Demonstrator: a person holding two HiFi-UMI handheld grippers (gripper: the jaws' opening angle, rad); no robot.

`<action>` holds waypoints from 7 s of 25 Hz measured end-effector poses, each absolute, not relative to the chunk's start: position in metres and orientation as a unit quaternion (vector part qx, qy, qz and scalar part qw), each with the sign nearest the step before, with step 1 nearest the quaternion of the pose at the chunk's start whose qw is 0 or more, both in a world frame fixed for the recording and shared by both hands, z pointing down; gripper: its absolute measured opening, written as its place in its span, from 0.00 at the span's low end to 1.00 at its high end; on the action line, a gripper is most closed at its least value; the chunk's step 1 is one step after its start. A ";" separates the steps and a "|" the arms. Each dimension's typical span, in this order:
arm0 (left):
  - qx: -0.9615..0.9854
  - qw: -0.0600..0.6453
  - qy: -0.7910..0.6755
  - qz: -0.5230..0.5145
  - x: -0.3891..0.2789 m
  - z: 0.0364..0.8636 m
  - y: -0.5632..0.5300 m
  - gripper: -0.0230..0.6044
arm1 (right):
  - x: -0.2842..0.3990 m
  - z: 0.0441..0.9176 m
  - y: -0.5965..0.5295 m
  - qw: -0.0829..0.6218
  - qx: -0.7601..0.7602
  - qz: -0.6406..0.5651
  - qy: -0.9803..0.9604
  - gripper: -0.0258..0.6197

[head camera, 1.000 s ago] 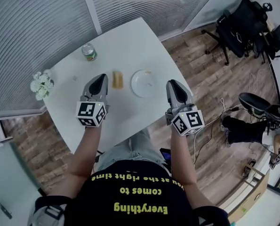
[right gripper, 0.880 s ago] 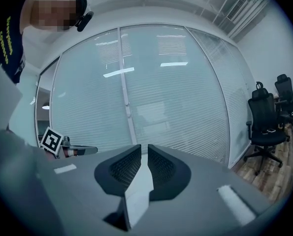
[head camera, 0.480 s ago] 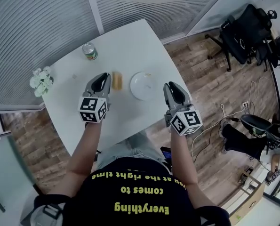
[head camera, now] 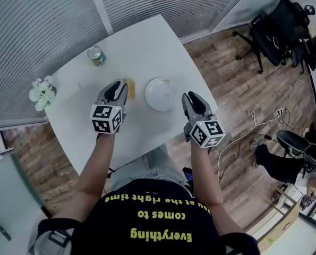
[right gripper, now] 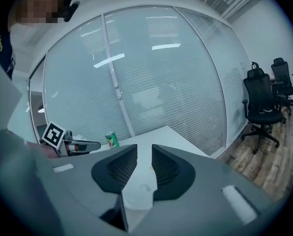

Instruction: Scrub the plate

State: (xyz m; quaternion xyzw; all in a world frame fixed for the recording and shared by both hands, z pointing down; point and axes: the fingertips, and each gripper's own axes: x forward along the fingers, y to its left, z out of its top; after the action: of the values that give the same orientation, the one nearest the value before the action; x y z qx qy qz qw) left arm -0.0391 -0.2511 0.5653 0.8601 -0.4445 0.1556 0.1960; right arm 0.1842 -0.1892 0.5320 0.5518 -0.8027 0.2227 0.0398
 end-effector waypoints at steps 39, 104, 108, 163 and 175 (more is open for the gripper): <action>0.809 0.244 -0.440 0.305 -0.007 0.671 -0.258 0.21 | 0.181 0.670 -0.195 0.136 0.508 0.449 -0.722 0.43; 0.857 0.164 -0.406 0.272 0.013 0.608 -0.246 0.13 | 0.166 0.610 -0.214 -0.066 0.422 0.508 -0.748 0.06; 0.861 0.159 -0.413 0.250 0.007 0.586 -0.243 0.12 | 0.164 0.595 -0.214 -0.072 0.416 0.502 -0.755 0.06; 0.885 0.009 -0.462 0.056 -0.005 0.335 -0.193 0.12 | 0.114 0.452 -0.188 -0.112 0.312 0.433 -0.838 0.06; 0.880 0.014 -0.471 0.062 0.000 0.343 -0.202 0.12 | 0.103 0.432 -0.182 -0.122 0.300 0.424 -0.846 0.06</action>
State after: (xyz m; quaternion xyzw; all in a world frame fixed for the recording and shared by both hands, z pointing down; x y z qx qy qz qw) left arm 0.0001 -0.2015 0.3426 0.8797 -0.4713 0.0622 0.0140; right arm 0.1033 -0.1815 0.4321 0.3001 -0.8458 0.4238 -0.1220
